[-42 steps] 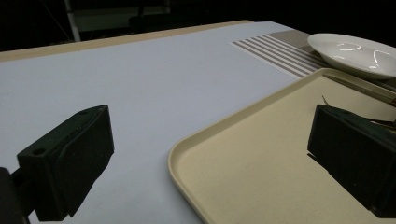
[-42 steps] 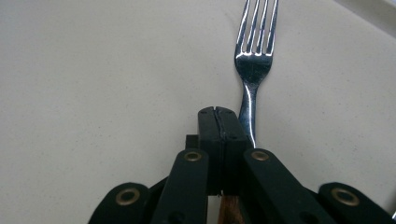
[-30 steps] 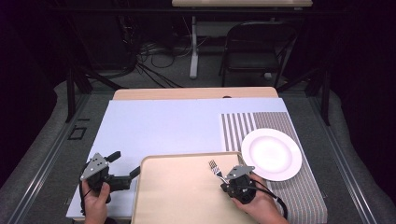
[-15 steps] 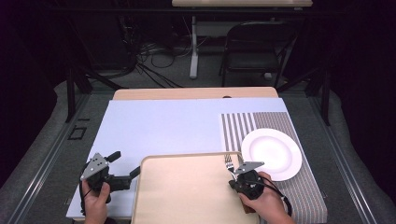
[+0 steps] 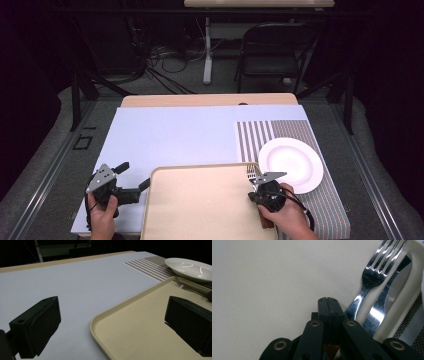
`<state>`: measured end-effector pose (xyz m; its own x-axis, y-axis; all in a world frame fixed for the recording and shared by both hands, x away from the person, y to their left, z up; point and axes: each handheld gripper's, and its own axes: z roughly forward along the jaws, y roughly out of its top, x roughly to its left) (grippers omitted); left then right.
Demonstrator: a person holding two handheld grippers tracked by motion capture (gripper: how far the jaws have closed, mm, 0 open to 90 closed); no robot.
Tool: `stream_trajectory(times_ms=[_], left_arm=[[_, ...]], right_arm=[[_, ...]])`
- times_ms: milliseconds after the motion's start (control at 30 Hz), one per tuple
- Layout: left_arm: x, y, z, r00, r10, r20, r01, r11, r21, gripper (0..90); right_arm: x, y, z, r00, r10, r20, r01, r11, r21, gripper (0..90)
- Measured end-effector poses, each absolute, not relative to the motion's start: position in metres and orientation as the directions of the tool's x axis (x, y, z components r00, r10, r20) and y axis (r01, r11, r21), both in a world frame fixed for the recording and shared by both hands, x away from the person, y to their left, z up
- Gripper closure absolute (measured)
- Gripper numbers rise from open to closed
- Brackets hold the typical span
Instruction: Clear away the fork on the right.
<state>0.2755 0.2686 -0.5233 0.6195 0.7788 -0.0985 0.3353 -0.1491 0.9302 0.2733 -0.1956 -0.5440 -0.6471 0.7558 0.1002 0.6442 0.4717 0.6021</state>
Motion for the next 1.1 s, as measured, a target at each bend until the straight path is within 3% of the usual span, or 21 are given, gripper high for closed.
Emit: stream_trajectory(times_ms=[433,700,967,1100], left_arm=[[0.275,0.269,-0.523,0.618,0.78,-0.099,0.334,-0.147,0.931,0.4],[0.275,0.269,-0.523,0.619,0.78,-0.097,0.334,-0.149,0.931,0.4],[0.275,0.269,-0.523,0.619,0.779,-0.101,0.333,-0.144,0.932,0.5],[0.274,0.269,-0.523,0.618,0.78,-0.1,0.333,-0.145,0.932,0.5]], right_arm=[[0.274,-0.196,-0.544,-0.645,0.757,0.105,0.644,0.465,0.608,90.0],[0.268,-0.194,-0.535,-0.669,0.733,0.124,0.617,0.454,0.643,79.1],[0.262,-0.195,-0.522,-0.681,0.73,0.062,0.535,0.437,0.723,60.8],[0.262,-0.198,-0.517,-0.683,0.73,0.033,0.484,0.418,0.769,55.9]])
